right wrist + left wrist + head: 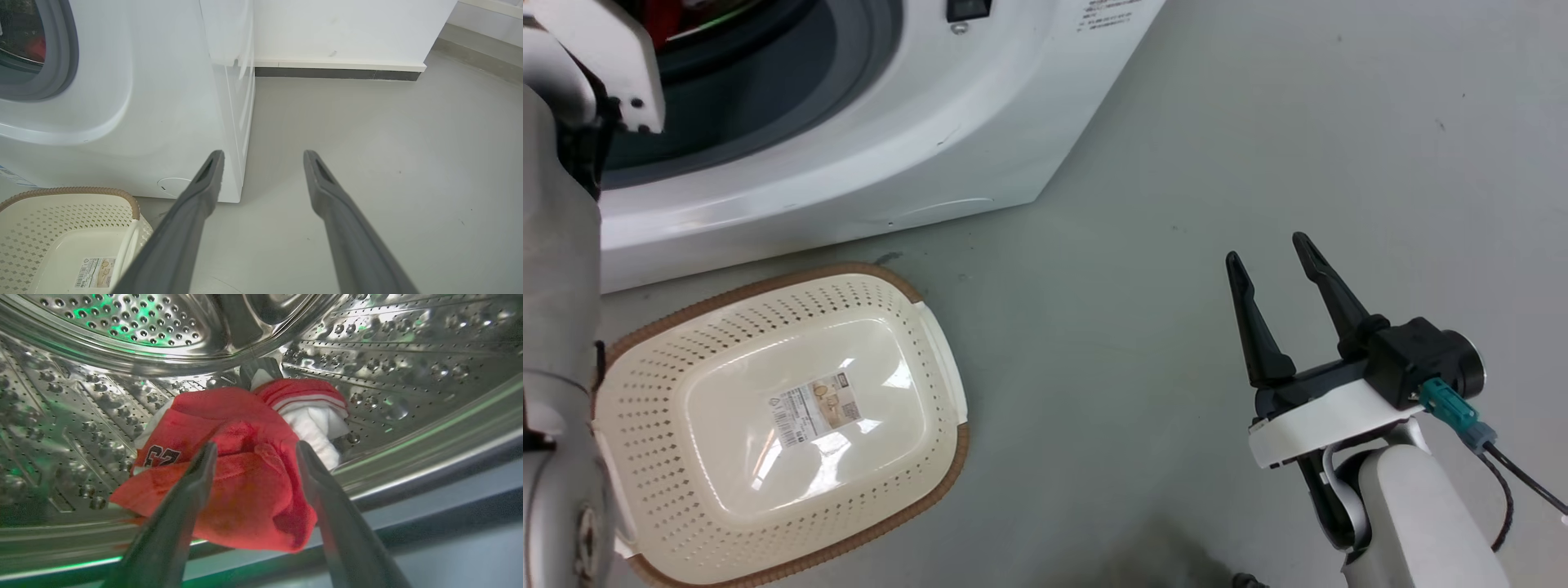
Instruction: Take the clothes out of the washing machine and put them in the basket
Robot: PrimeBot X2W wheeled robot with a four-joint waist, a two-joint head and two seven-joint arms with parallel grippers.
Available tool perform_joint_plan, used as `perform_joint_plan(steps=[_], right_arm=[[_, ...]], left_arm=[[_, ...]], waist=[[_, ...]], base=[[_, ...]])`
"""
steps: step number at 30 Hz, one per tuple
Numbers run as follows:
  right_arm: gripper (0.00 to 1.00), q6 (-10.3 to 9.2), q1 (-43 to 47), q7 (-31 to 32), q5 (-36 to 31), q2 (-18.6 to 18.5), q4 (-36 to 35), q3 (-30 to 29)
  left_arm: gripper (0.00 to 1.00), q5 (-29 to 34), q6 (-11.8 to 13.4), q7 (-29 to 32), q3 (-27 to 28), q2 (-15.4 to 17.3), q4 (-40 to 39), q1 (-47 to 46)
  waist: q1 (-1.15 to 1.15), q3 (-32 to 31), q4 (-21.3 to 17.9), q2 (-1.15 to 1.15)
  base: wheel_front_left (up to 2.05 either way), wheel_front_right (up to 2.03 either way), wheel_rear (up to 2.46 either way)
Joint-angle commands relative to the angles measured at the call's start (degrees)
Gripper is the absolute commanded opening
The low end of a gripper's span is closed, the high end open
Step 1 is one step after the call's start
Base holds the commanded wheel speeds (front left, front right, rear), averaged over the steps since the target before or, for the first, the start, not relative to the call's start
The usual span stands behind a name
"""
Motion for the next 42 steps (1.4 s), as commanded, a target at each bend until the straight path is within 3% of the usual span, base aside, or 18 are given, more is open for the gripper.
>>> perform_joint_plan(steps=[1, 11, 12, 15, 18, 22, 23, 24, 29, 30, 35, 42], right_arm=[[1.00, -0.04, -1.2, -0.3, 0.5, -0.1, 0.3, 0.3], [1.00, -0.04, -2.0, -0.4, 2.1, -0.1, 0.4, 1.5], [1.00, -0.04, -2.0, -0.4, 2.2, -0.1, 0.3, 1.5], [1.00, -0.04, -1.9, -0.4, 2.5, -0.1, 0.4, 1.5], [1.00, -0.04, -2.1, -0.4, 3.0, -0.1, 0.6, 1.7], [1.00, -0.04, -2.2, -0.4, 3.0, -0.1, 0.8, 1.6], [1.00, -0.04, -2.1, -0.4, 2.8, -0.1, 1.2, 1.5], [1.00, -0.04, -2.1, -0.4, 2.8, -0.1, 1.2, 1.5], [1.00, -0.04, -1.5, -0.4, 2.0, -0.1, 2.3, 1.3], [1.00, -0.04, -0.5, -0.4, 1.2, -0.1, 3.0, 0.8], [1.00, -0.04, 1.1, -0.4, -0.3, -0.1, 4.4, -0.2], [1.00, -0.04, 3.8, 0.0, -1.5, -0.1, 5.5, -1.7]], left_arm=[[1.00, 0.2, -0.1, 1.1, -0.3, 0.6, 0.8, -1.3], [1.00, -2.1, -0.5, 21.8, -0.9, 1.2, 9.1, -6.6], [0.96, -2.3, -0.5, 23.9, -0.9, 1.2, 9.5, -6.7], [0.00, -3.5, -0.6, 28.7, -0.6, 1.1, 10.4, -6.3], [0.00, -4.1, -0.5, 28.9, -0.8, 1.5, 10.1, -6.4], [0.00, -4.0, -0.2, 24.6, -1.1, 1.8, 7.8, -6.2], [0.00, -3.7, 0.5, 20.2, -1.4, 2.1, 5.8, -6.2], [0.00, -3.7, 0.5, 20.2, -1.4, 2.1, 5.8, -6.2], [0.00, -4.1, 1.7, 8.3, -1.6, 1.7, 2.9, -2.6], [0.00, -5.1, 2.0, 0.6, -1.0, 1.0, 2.0, 0.0], [0.00, -6.6, 2.9, -10.6, -0.5, -0.9, 2.3, 5.7], [0.00, -8.6, 2.0, -15.9, 0.2, -3.4, 0.7, 13.3]], waist=[[-0.01, 0.8, -0.8, 0.00], [-0.01, 1.8, -2.4, 0.00], [-0.01, 1.9, -2.5, 0.00], [-0.01, 1.9, -2.7, 0.00], [-0.01, 2.0, -2.8, 0.00], [-0.01, 1.5, -2.7, 0.00], [-0.01, 0.9, -2.5, 0.00], [-0.01, 0.9, -2.5, 0.00], [-0.01, -2.4, -1.7, 0.00], [-0.01, -5.3, -1.0, 0.00], [-0.01, -10.8, 0.4, 0.00], [-0.01, -17.2, 2.4, 0.00]], base=[[0.00, 0.00, 0.00], [0.00, 0.00, 0.00], [0.00, 0.00, 0.00], [0.00, 0.00, 0.00], [0.00, 0.00, 0.00], [0.00, 0.00, 0.00], [0.00, 0.00, 0.00], [0.00, 0.00, 0.00], [0.00, 0.00, 0.00], [0.00, 0.00, 0.00], [0.00, 0.00, 0.00], [0.00, 0.00, 0.00]])
